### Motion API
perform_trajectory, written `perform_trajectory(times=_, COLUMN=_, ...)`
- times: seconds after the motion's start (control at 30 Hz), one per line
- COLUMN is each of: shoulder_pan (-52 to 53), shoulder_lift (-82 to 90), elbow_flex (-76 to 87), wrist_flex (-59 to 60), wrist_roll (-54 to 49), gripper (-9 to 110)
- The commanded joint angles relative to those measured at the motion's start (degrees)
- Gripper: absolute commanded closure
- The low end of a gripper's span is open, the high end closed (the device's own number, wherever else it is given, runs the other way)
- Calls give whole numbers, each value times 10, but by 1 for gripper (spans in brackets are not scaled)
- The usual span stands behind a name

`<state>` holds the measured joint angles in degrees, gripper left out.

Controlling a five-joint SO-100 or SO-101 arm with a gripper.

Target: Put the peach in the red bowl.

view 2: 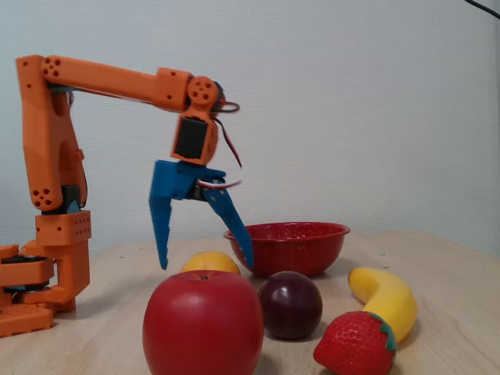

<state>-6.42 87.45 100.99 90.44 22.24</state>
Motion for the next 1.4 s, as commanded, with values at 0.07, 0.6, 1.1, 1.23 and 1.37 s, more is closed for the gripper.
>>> perform_trajectory(times=0.07, shoulder_pan=14, shoulder_lift=-33, elbow_flex=-71, wrist_flex=-11, wrist_roll=0, gripper=51)
perform_trajectory(times=0.6, shoulder_pan=34, shoulder_lift=-130, elbow_flex=-88, wrist_flex=-41, wrist_roll=2, gripper=51)
perform_trajectory(times=1.1, shoulder_pan=25, shoulder_lift=-143, elbow_flex=-71, wrist_flex=-45, wrist_roll=36, gripper=81)
perform_trajectory(times=1.23, shoulder_pan=24, shoulder_lift=-140, elbow_flex=-68, wrist_flex=-44, wrist_roll=37, gripper=91)
perform_trajectory(times=1.37, shoulder_pan=20, shoulder_lift=-136, elbow_flex=-68, wrist_flex=-39, wrist_roll=34, gripper=101)
